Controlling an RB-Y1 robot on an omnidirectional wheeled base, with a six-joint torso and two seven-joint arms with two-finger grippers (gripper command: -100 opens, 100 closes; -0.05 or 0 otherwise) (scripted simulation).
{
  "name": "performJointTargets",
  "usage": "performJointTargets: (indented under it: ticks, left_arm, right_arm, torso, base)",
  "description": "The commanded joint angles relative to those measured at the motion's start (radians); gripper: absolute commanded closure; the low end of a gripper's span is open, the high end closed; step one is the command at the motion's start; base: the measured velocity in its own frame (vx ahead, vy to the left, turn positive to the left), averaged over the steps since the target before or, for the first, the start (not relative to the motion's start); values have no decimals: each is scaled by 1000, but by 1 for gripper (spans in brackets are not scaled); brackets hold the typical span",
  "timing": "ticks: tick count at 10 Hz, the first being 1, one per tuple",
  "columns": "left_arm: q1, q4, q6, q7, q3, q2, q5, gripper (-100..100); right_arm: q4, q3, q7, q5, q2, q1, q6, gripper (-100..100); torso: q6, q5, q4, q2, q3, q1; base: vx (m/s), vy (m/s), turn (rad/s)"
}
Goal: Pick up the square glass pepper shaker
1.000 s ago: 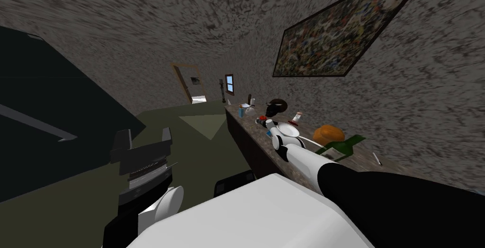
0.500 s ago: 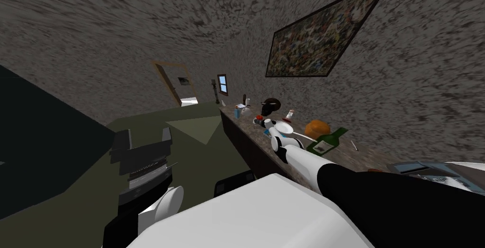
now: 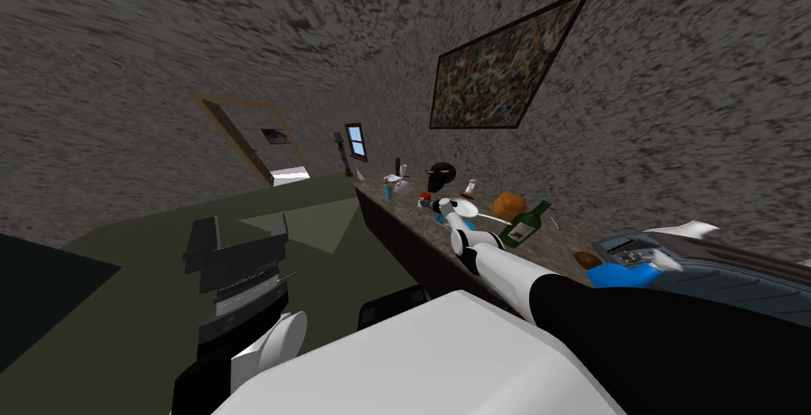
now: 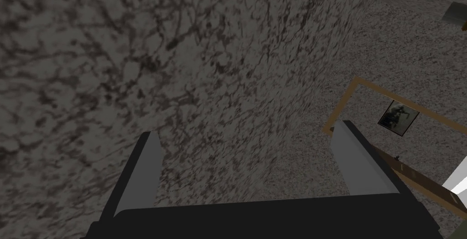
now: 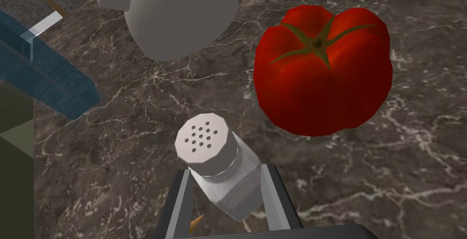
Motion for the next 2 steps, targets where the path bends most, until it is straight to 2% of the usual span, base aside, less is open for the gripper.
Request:
performJointTargets:
  ticks: [1,2]
  left_arm:
    - [0,0,0,0,0,0,0,0]
    - [0,0,0,0,0,0,0,0]
  right_arm:
    - [0,0,0,0,0,0,0,100]
    - [-2,0,2,-1,0,1,5,0]
  torso:
    - [0,0,0,0,0,0]
    - [-2,-1,0,1,0,-2]
  base:
    - [37,50,-80]
    - [4,8,11]
